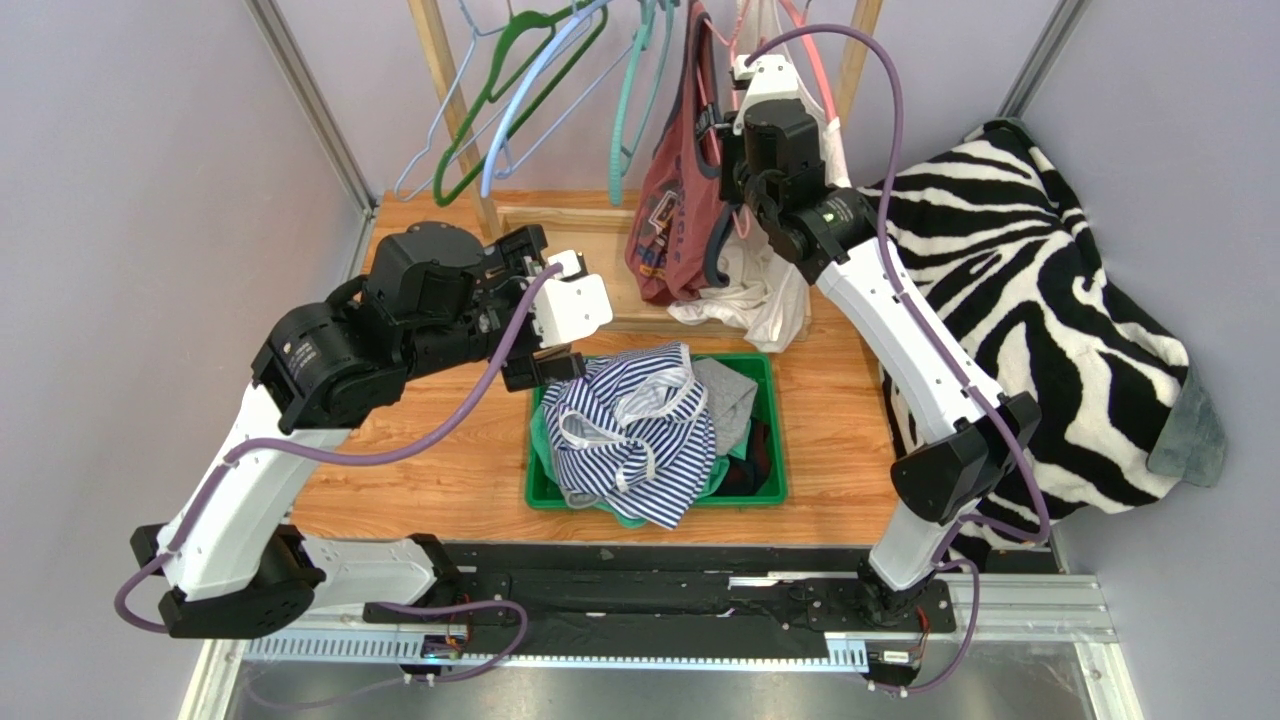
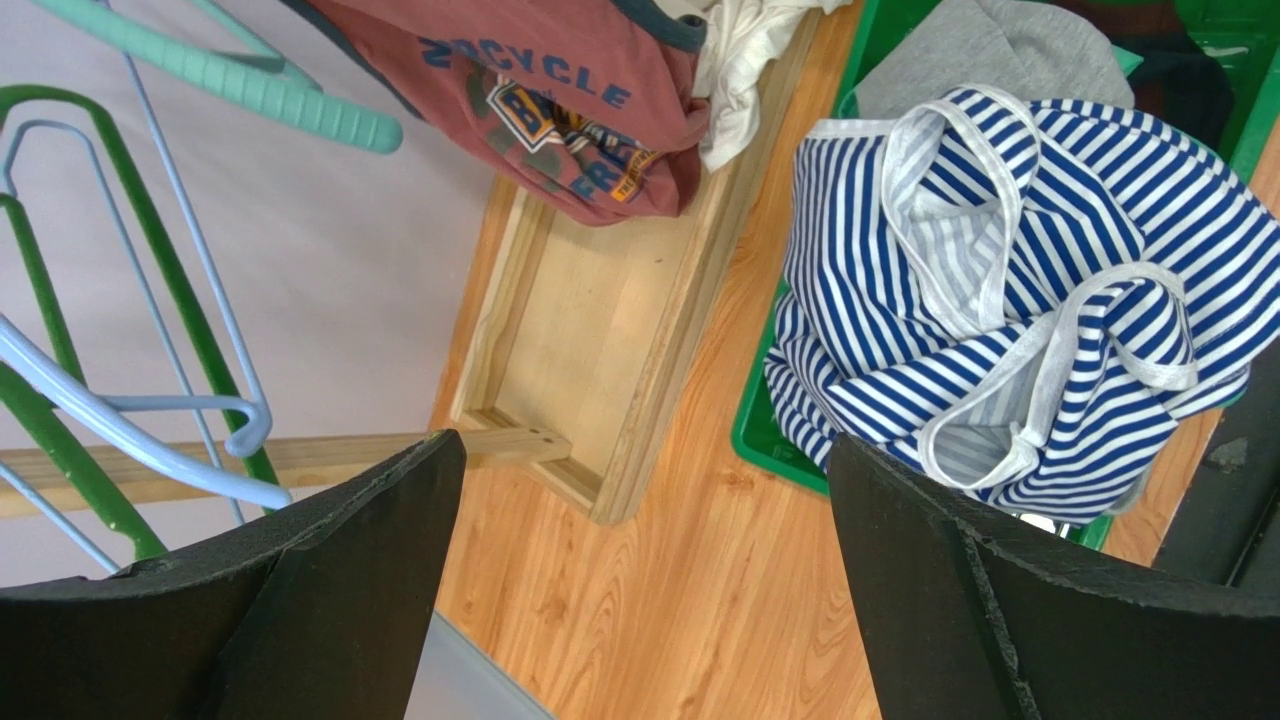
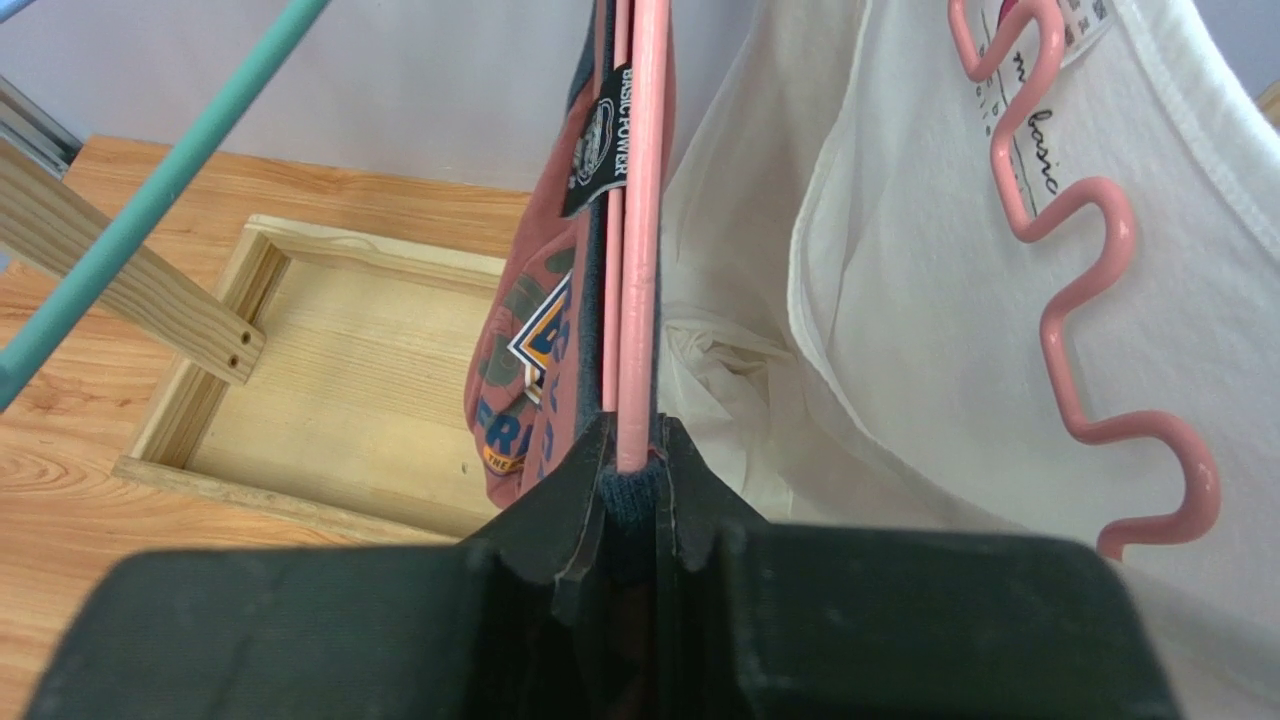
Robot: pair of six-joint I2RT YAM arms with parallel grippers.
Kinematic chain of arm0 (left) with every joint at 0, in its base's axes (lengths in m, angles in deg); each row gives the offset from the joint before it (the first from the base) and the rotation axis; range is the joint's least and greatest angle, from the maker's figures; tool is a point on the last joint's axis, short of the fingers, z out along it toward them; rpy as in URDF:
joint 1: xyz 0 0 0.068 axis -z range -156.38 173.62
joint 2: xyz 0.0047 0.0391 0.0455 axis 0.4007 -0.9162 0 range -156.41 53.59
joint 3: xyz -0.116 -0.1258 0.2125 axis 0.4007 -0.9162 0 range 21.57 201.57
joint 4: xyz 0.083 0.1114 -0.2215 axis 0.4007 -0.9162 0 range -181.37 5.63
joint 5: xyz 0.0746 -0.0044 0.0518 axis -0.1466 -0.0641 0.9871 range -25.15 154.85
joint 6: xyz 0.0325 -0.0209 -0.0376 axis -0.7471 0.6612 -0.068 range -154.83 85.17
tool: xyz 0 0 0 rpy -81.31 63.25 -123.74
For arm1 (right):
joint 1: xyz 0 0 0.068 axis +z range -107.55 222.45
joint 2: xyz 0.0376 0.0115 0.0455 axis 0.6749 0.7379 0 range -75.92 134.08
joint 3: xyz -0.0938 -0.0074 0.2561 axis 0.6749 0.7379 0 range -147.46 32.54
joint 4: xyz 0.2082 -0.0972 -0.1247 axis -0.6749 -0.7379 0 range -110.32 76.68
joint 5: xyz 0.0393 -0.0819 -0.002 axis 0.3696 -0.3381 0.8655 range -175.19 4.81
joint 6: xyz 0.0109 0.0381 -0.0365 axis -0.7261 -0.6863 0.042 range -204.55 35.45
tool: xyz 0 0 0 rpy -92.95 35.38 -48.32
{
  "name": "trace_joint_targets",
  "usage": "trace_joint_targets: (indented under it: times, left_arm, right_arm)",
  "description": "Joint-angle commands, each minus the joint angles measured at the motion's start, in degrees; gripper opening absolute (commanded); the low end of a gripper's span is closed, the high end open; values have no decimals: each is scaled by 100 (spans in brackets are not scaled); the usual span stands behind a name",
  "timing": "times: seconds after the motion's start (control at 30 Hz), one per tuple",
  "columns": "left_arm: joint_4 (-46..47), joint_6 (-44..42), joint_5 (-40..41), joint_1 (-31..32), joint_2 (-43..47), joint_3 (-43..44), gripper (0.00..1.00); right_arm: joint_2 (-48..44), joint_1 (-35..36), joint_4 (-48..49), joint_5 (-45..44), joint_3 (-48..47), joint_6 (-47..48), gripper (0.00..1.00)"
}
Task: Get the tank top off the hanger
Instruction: Pick up the hanger from the clothesline.
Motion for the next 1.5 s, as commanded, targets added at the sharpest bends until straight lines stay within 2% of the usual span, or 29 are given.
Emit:
trace_joint_targets:
  times: [0.0,0.27,0.37,0.47,0.73,0.97,1.2,1.47]
  left_arm:
    - [190,156,-96,-71,42,143,99]
    - [208,191,-114,-238,112,143,99]
    - [216,226,-123,-300,120,143,99]
    - [278,226,-61,-361,164,91,99]
    - [348,235,-8,-414,182,-33,99]
    - [454,287,80,-449,208,-6,99]
    - [577,367,97,-520,235,-94,99]
    - [665,402,194,-555,296,-50,99]
  right_arm:
    - [-379,163,616,-179,-146,257,0]
    - [-90,154,643,-284,-1297,389,0]
    - [-124,162,643,-249,-1377,345,0]
    - [-360,145,651,-205,-1089,345,0]
    - [-1275,128,731,-47,563,301,0]
    - [-2040,163,503,243,1320,161,0]
    - [-2629,163,46,611,1427,82,0]
    - [-3306,163,-437,796,918,82,0]
